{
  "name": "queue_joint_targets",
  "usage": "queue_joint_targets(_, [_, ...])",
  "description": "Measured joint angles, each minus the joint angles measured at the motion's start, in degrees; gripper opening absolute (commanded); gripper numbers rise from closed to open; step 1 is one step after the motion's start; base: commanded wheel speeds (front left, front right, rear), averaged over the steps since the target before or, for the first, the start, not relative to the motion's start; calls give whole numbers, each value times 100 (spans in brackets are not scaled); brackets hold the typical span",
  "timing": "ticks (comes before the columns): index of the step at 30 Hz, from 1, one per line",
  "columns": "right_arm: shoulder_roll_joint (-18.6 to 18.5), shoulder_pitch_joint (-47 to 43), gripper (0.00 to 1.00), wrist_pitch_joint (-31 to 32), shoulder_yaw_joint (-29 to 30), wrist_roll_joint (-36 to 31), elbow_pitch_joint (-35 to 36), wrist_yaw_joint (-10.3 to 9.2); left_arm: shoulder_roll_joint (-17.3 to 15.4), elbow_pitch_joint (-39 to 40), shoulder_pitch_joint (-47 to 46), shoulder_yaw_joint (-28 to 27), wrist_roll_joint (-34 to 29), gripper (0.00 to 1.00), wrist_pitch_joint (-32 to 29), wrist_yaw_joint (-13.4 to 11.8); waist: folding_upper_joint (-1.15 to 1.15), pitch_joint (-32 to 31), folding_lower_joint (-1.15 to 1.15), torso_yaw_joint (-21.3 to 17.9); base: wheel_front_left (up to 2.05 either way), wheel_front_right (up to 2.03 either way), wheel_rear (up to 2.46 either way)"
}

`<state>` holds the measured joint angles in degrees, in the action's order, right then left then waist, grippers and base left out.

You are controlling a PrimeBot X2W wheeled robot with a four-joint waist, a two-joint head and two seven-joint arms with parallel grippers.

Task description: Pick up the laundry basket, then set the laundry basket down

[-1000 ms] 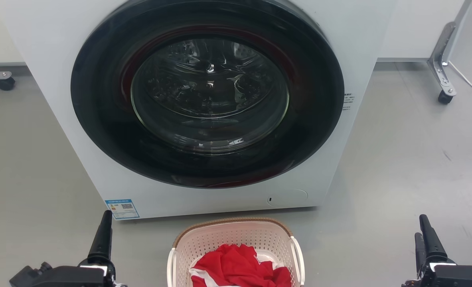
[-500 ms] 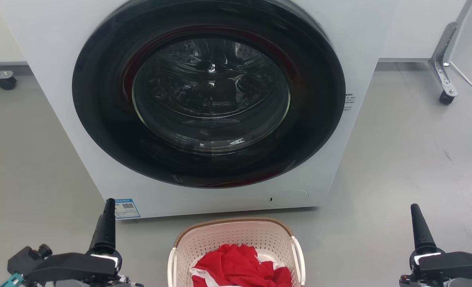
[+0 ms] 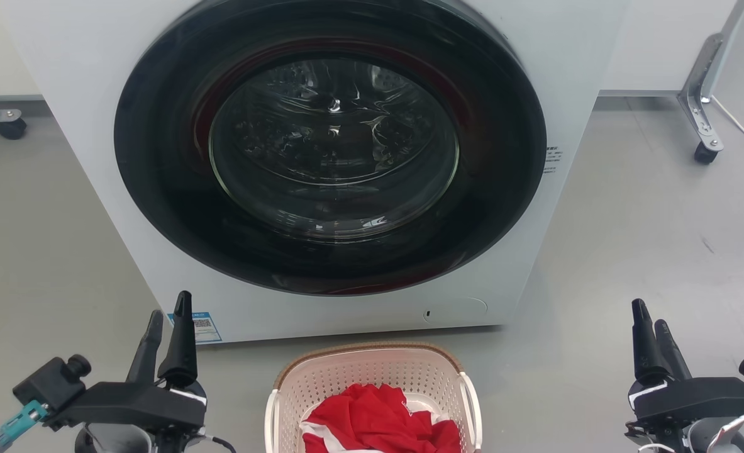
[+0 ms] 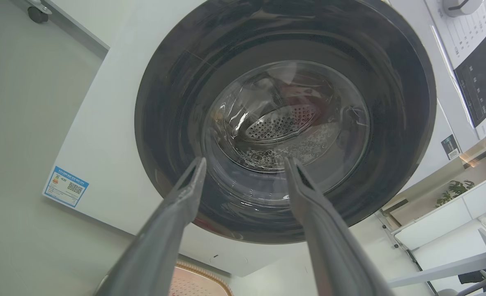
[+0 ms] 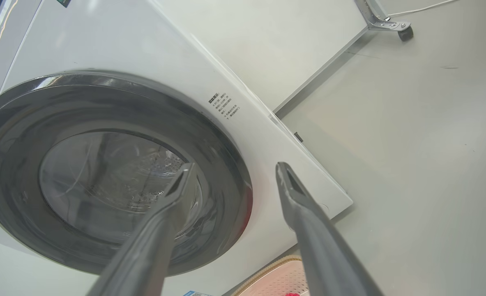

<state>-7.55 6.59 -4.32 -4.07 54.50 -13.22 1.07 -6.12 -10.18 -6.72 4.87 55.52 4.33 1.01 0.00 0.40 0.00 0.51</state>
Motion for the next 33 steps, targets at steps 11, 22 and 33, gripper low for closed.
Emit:
queue_joint_targets(11, [-120, 10, 100, -215, -261, -988, 201, -159, -152, 237, -15, 352, -1162, 100, 204, -176, 0, 4, 0, 18, 0, 0, 0])
queue_joint_targets(22, [-223, 10, 100, -439, -479, -1903, 379, -316, -245, 424, -15, 614, -2124, 100, 435, -332, 0, 18, 0, 40, 0, 0, 0])
queue_joint_targets(33, [-278, -4, 100, -648, -643, -2663, 407, -460, -245, 428, -1, 733, -2822, 100, 644, -505, 0, 11, 0, 50, 0, 0, 0])
